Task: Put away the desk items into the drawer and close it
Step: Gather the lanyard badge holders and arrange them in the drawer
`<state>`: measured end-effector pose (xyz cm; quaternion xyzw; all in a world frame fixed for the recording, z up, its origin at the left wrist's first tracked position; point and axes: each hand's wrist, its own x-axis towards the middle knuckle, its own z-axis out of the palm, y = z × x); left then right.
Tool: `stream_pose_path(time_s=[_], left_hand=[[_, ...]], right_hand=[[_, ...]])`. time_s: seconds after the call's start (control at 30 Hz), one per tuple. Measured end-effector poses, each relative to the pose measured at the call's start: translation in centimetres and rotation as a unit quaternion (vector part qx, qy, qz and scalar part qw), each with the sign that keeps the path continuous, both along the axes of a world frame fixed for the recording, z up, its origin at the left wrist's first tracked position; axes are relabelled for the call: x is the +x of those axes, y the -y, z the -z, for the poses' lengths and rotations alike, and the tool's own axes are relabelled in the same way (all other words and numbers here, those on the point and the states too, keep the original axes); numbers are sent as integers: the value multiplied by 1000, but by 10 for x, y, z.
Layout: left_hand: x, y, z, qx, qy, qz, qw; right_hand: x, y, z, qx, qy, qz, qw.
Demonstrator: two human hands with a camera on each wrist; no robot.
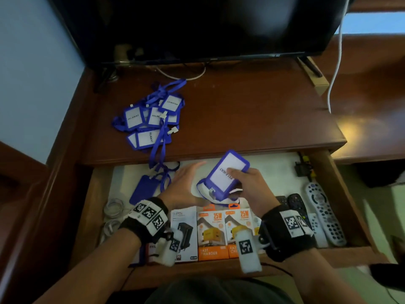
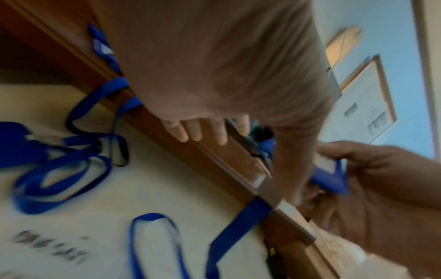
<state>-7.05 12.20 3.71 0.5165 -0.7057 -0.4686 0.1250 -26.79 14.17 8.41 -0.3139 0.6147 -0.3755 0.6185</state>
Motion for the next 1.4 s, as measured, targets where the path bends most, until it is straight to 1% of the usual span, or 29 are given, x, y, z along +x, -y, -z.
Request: stream_pose_path(time_s=[0.07, 0.1, 0.13, 0.2, 0.27, 0.33, 0.4, 0.47, 0.5, 0.57, 0.67, 0.73, 0.77, 0.83, 0.9, 0.97, 1.03, 1.1, 1.17, 1.2, 1.3, 1.33, 1.4], left_hand=[[-8, 1, -18, 50, -126, 32, 990], [-11, 1, -24, 83, -159, 42, 983], [-14, 1, -26, 113, -167, 53, 978], [-14, 2, -22, 153, -136, 73, 976], [-13, 1, -16, 152, -110, 64, 980], [-8, 3, -14, 138, -96, 19, 986], [1, 8, -20, 115, -64, -37, 991], [15, 16, -25, 85, -27, -92, 992], [21, 22, -27, 74, -20, -123, 989], [31, 31, -33, 51, -23, -192, 980], [37, 42, -38, 13, -59, -299, 952], [36, 42, -42, -17, -79, -347, 934], [33, 40, -43, -34, -82, -358, 929], [23, 30, -47, -62, -93, -364, 925], [8, 17, -52, -55, -122, -344, 929], [-8, 4, -54, 7, -163, -305, 938], [-21, -3, -51, 70, -200, -278, 937], [-28, -4, -44, 91, -191, -271, 939], [-29, -1, -41, 94, -165, -289, 938], [-29, 0, -40, 98, -169, -302, 933], [-31, 2, -45, 113, -226, -319, 914], [-32, 3, -44, 112, -240, -335, 904], [-32, 4, -41, 118, -265, -393, 873]], right_hand=[[3, 1, -5, -22, 1, -2, 1000], [2, 2, -7, -33, 9, 5, 999], [1, 3, -9, -40, 19, 15, 999], [-4, 5, -11, -48, 35, 39, 997], [-14, 6, -8, -49, 43, 73, 995], [-25, 4, -5, -44, 47, 114, 991], [-35, 2, -1, -43, 47, 153, 986], [-44, -1, 2, -42, 39, 178, 982], [-46, -3, 3, -42, 36, 181, 982], [-47, -6, 5, -38, 35, 176, 983], [-40, -5, 5, -18, 64, 175, 982], [-32, -3, 4, -2, 97, 174, 980], [-28, -1, 4, 7, 113, 169, 979], [-20, 0, 1, 18, 146, 161, 976], [-13, 0, -3, 11, 174, 149, 973], [-5, 1, -6, 5, 193, 135, 972], [3, 1, -7, 8, 197, 121, 973], [8, 0, -7, 12, 192, 107, 975], [12, -1, -5, 10, 185, 95, 978], [13, -2, -5, 6, 180, 87, 980], [21, -1, -6, -4, 163, 52, 985], [24, -1, -7, -9, 157, 38, 987], [28, 0, -8, -16, 137, 14, 990]])
